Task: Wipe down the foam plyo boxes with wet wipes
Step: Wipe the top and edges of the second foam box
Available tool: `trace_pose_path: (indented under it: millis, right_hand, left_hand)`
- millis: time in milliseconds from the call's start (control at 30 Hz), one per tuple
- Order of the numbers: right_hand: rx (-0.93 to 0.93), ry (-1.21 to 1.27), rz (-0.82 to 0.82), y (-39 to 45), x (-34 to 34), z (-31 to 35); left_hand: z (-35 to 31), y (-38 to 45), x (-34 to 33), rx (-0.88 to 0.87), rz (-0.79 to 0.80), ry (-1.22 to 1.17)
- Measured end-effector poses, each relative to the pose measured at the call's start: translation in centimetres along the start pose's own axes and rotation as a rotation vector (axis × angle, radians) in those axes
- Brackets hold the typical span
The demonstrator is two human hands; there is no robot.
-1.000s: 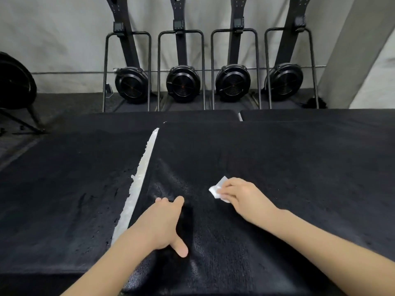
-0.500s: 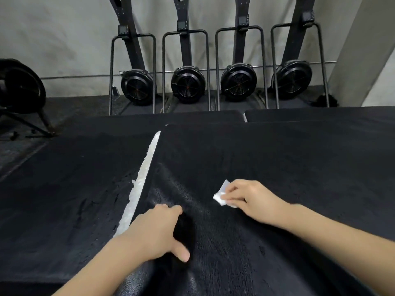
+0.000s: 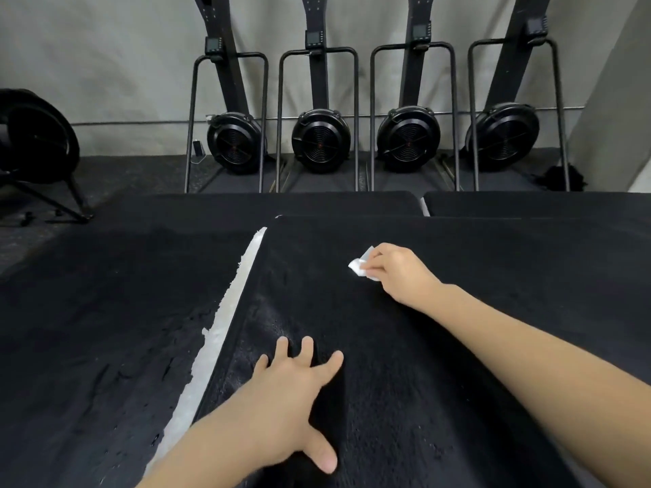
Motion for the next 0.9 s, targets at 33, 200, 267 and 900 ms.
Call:
trace_pose_path:
  millis: [33,200,267,900]
  right_hand:
    - [-0.005,-0.006,0.007,1.6,-0.1,-0.5]
    - [-0.110,-0.043,0.007,8.7,-0.8,-3.9]
    - [-0.162,-0.044,-0.015,11.1,-1.1,-5.3]
    - [-0.086,0.110,0.112,-2.4,1.4,2.1]
  left_hand:
    - [0.1,0.4,-0.1,0.003,0.007,0.011]
    - [0.5,2.4,-0.9,0.042,0.046,0.027]
    - [0.7,2.9,-1.1,0.035,0.059,0.037]
    - [0.3,0.9,0.2,0.007,-0.001,-0.028]
Point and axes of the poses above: each hand's wrist, its own y-axis towards the middle knuckle, its own x-axis out of the back of the hand, z = x × y, the point moved 1 cm from there along y, towards the middle knuckle, and after that the axes turned 4 degrees about -y, right-handed, at the moved point
